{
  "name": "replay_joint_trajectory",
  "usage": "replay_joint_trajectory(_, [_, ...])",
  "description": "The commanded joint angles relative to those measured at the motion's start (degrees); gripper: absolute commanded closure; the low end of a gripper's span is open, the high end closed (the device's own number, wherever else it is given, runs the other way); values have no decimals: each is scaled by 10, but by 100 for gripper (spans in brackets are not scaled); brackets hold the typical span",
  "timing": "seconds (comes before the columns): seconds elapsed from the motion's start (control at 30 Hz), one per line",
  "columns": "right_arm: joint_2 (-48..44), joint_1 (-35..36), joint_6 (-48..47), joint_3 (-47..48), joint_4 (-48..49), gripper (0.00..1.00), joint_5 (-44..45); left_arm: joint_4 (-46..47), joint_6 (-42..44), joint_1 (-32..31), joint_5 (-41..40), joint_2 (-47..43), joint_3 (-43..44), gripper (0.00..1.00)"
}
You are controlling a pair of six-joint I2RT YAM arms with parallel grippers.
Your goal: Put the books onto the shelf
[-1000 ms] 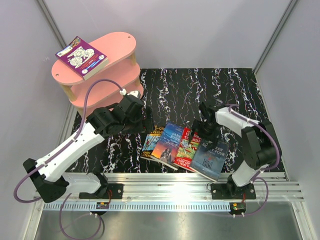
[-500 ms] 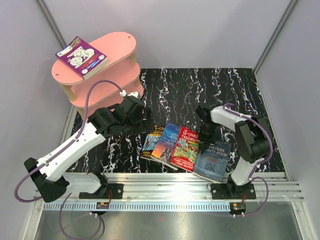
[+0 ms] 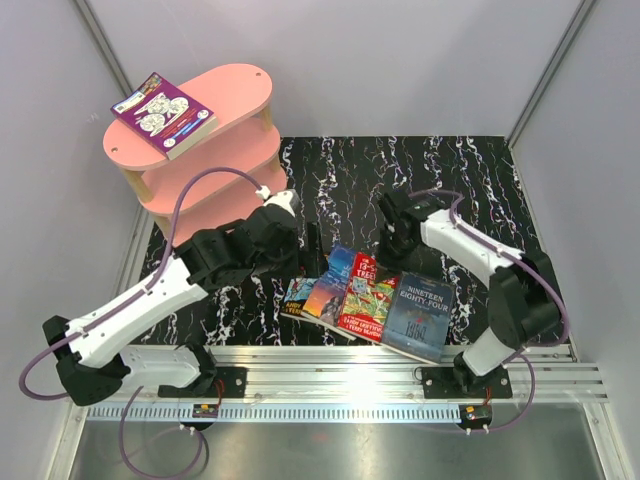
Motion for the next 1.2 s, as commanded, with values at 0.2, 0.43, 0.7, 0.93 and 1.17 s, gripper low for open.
replay_joint_trajectory(0.2, [-77,11,34,121,54,100,-91,121,6,-9,33,25,-31,6])
replay_joint_trajectory(0.43, [-28,-16,-28,136,-78,0,48,204,37,-8,90,87,-84,3])
replay_joint_trajectory(0.7, [8,-28,-31,71,-61,0,63,274,77,-7,150,228,-76,3])
replay_joint_trajectory(0.93, [53,-43,-40,-4,-5,2,28,323,91,7,201,302,-74,2])
replay_joint_trajectory(1.17, [96,-43,-38,-39,49,4,2,433,86,15,326,332,-99,3])
